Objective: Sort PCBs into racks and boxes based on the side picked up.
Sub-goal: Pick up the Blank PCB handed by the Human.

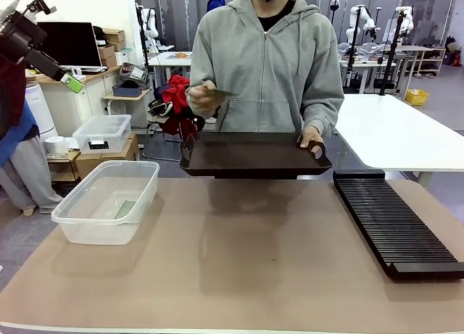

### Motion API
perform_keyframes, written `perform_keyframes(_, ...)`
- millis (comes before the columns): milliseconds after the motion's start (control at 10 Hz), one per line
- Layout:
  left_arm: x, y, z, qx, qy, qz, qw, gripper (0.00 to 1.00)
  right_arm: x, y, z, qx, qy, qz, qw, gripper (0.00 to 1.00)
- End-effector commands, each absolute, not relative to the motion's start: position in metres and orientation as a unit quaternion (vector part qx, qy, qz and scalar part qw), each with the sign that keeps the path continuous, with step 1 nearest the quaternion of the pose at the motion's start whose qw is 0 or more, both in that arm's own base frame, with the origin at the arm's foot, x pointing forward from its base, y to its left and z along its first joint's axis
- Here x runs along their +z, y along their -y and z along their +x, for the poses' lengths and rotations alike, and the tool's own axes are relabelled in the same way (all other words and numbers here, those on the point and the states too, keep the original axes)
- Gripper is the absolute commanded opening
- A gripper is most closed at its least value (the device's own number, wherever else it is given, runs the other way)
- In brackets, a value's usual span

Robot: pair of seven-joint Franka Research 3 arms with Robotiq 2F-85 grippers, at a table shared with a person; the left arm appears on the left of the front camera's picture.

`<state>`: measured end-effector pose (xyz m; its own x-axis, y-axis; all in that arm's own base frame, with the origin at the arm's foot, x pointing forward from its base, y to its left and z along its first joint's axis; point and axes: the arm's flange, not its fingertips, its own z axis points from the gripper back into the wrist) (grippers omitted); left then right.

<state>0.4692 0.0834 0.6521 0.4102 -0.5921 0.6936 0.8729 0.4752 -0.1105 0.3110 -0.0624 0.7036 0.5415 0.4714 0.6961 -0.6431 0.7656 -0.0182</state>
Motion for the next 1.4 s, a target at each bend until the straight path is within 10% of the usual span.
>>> perform_keyframes(0, 0.6514, -0.0849, 0.4694, -0.453, 0.297, -0.236, 0.806, 1.00, 0.7026, 0.0606, 0.3101, 0.318, 0.358, 0.122, 0.870, 1.00)
perform_keyframes(1300, 0.6514, -0.0849, 0.4694, -0.453, 0.297, -0.236, 0.806, 1.00, 0.7026, 0.0606, 0.3101, 0.318, 0.358, 0.122, 0.870, 1.00)
